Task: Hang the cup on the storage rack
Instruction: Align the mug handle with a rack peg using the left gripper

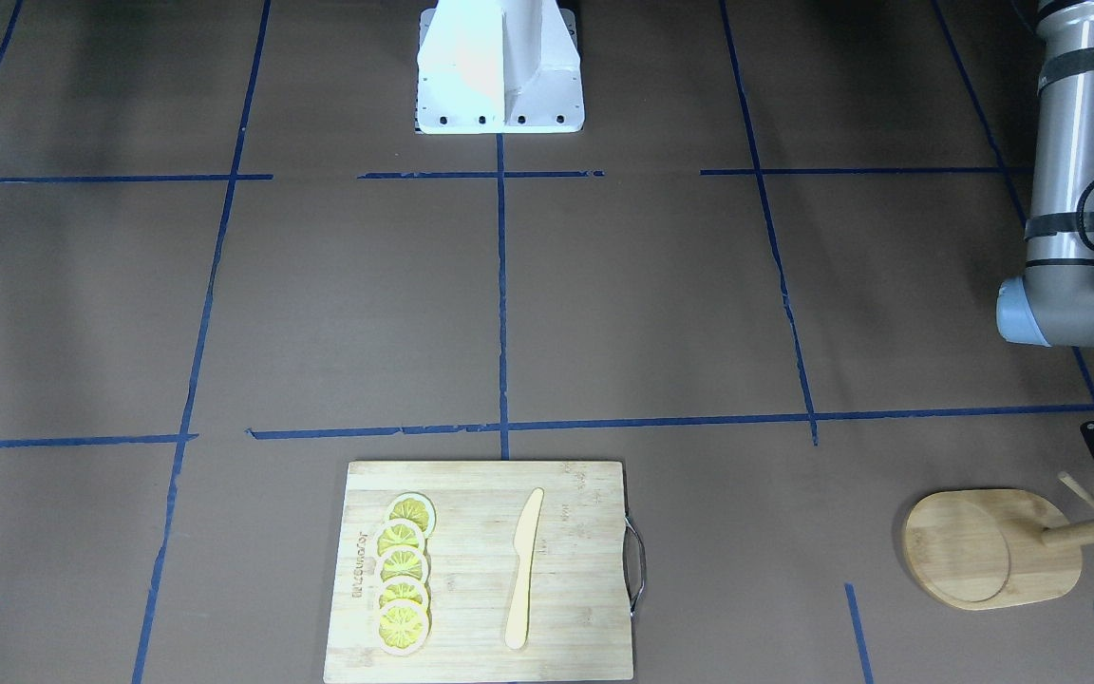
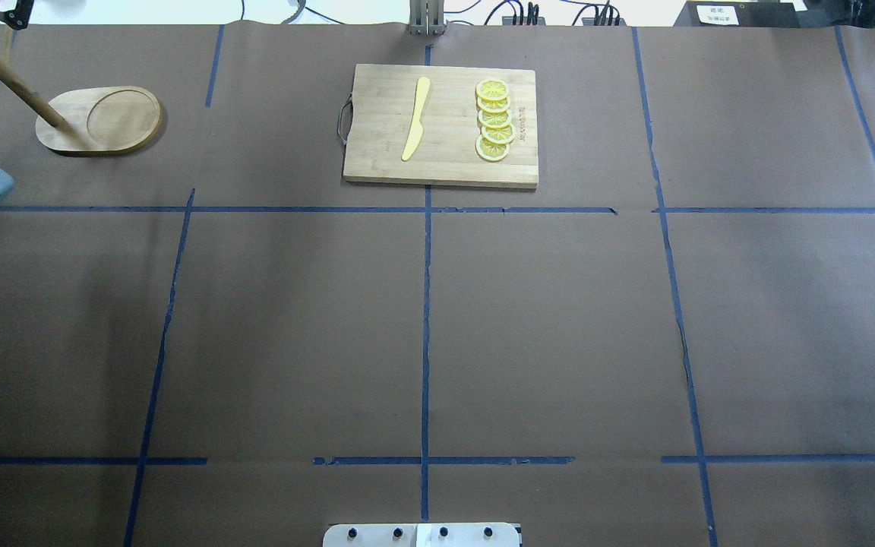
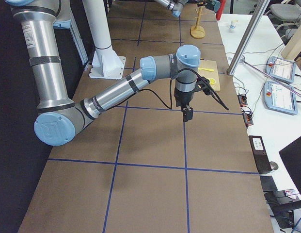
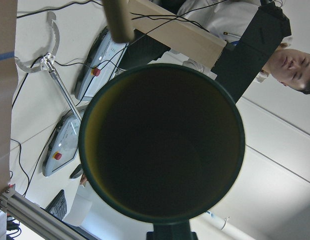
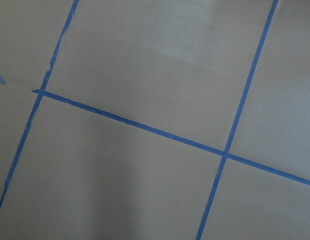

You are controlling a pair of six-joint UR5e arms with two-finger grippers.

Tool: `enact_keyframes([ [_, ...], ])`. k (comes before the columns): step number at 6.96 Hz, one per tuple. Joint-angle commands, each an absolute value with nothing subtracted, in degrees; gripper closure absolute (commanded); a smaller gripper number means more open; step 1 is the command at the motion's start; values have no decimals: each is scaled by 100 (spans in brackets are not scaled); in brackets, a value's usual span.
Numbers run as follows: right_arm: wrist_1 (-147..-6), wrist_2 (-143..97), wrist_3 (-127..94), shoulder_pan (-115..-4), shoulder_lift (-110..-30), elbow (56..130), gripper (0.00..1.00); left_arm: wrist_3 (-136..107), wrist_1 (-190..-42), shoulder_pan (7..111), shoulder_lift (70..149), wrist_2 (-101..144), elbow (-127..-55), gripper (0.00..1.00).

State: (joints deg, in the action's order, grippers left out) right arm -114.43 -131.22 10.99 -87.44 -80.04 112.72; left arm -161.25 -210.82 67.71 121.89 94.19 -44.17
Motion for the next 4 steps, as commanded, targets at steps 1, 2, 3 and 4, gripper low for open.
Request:
enact_keyframes([
  [1,-11443,-13122,1099,-8763,-7989,11276,0,-16128,-21085,6829,12190,9422,-4272,100],
  [2,-11443,-13122,1090,-8771,-7972,11276,0,-16154,-21085,6829,12190,9422,-4271,100],
  [3,-11443,-13122,1090,-8771,-7972,11276,0,-16163,-21076,6829,12173,9431,-4271,100],
  [4,-11443,-13122,1090,-8771,-7972,11285,0,-16163,-21085,6829,12129,9439,-4271,100],
])
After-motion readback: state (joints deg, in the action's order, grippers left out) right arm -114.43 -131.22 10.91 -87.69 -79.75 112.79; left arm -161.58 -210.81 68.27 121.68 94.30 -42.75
